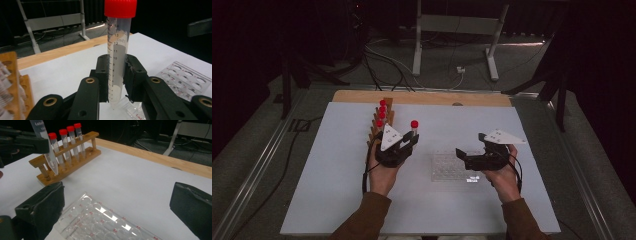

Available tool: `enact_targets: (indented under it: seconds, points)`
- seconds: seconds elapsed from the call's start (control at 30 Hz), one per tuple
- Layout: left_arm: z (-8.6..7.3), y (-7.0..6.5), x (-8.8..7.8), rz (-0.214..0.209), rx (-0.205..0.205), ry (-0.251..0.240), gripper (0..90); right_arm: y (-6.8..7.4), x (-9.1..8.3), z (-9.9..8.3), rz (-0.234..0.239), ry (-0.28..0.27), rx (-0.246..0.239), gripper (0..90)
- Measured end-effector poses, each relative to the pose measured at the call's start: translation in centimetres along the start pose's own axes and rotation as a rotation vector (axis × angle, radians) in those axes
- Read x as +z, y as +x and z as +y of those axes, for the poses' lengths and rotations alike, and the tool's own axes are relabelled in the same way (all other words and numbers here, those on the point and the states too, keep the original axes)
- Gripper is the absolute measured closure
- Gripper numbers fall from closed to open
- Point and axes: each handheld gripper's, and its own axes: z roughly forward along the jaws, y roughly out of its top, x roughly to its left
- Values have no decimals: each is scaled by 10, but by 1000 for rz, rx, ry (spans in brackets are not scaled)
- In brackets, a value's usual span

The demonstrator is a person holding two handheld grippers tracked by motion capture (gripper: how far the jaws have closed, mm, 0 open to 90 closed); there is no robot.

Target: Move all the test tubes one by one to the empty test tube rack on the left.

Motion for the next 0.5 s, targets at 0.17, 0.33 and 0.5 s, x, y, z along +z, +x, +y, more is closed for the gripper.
enact_targets:
  seconds: [0.17,0.33,0.5]
  points:
    - [1,9,-5,19,-11,-10,758,-4,-3,-3,-5,-5,6,0]
    - [2,20,-12,35,-25,-23,758,-8,-7,-5,-21,-1,16,0]
    - [3,33,-20,66,-36,-31,758,-13,-10,-8,-31,0,27,0]
